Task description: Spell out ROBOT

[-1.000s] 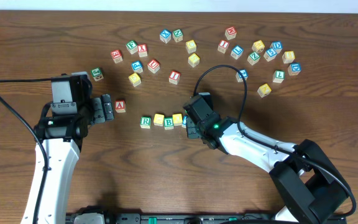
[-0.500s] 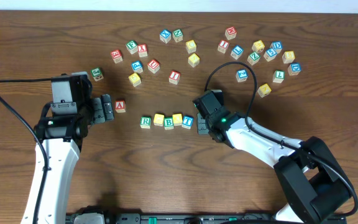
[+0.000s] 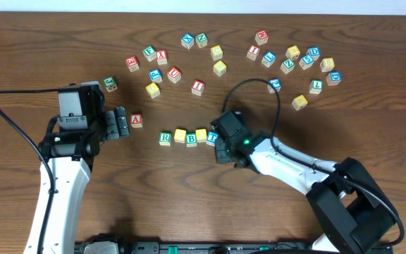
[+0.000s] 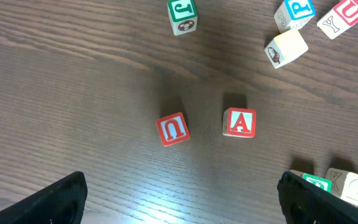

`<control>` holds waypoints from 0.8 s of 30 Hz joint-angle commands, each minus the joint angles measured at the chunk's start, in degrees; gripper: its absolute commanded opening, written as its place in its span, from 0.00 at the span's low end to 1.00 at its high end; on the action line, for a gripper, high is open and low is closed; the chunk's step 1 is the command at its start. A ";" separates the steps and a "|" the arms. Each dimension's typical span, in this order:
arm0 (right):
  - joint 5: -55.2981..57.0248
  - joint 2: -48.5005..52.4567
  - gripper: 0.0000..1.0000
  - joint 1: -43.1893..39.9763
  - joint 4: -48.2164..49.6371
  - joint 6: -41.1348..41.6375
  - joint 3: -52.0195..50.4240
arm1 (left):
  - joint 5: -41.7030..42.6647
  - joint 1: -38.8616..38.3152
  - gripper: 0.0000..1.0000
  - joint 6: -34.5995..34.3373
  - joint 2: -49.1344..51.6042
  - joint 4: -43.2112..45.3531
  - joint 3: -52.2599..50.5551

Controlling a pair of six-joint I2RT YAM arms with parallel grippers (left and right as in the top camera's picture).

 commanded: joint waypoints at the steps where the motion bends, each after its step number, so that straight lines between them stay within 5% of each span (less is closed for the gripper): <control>1: -4.24 0.39 0.01 1.07 1.16 -0.55 0.42 | -0.11 0.20 0.96 0.24 0.00 -0.13 1.64; 24: -4.44 0.39 0.01 3.19 4.33 -0.50 0.42 | -0.11 0.20 0.96 0.24 0.00 -0.13 1.64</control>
